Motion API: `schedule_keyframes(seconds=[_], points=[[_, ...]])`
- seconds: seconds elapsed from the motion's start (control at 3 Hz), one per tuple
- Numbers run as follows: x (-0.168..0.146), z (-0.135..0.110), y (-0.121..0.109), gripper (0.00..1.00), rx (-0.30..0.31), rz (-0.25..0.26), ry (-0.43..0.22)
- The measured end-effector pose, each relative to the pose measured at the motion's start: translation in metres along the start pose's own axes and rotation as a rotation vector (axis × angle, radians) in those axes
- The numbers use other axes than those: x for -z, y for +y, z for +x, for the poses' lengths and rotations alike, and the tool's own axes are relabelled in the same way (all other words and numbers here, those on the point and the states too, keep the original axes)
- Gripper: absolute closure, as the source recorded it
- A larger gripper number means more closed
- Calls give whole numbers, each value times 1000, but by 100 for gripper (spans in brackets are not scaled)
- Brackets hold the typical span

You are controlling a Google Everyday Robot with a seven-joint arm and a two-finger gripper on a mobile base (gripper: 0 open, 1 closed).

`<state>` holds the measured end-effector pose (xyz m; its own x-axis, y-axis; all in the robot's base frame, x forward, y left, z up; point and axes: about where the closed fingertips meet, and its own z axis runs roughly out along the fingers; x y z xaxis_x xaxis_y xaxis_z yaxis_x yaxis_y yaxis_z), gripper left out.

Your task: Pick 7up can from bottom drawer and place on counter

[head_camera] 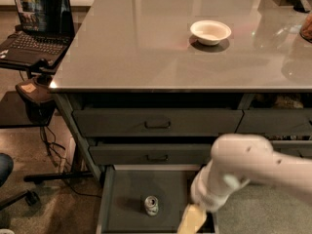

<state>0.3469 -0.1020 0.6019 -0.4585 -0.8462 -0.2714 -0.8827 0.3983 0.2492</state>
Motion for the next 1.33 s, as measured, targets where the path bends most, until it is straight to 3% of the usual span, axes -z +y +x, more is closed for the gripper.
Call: schedule_keyframes(seconds=[0.33,0.67,1.0,1.33], points=[[-100,23,29,0,-91,-123,2],[-131,21,29,0,-140,-153,-44],[-149,19,26,0,-146,-147,-109],[-157,-13,1,0,-134,-82,-307]])
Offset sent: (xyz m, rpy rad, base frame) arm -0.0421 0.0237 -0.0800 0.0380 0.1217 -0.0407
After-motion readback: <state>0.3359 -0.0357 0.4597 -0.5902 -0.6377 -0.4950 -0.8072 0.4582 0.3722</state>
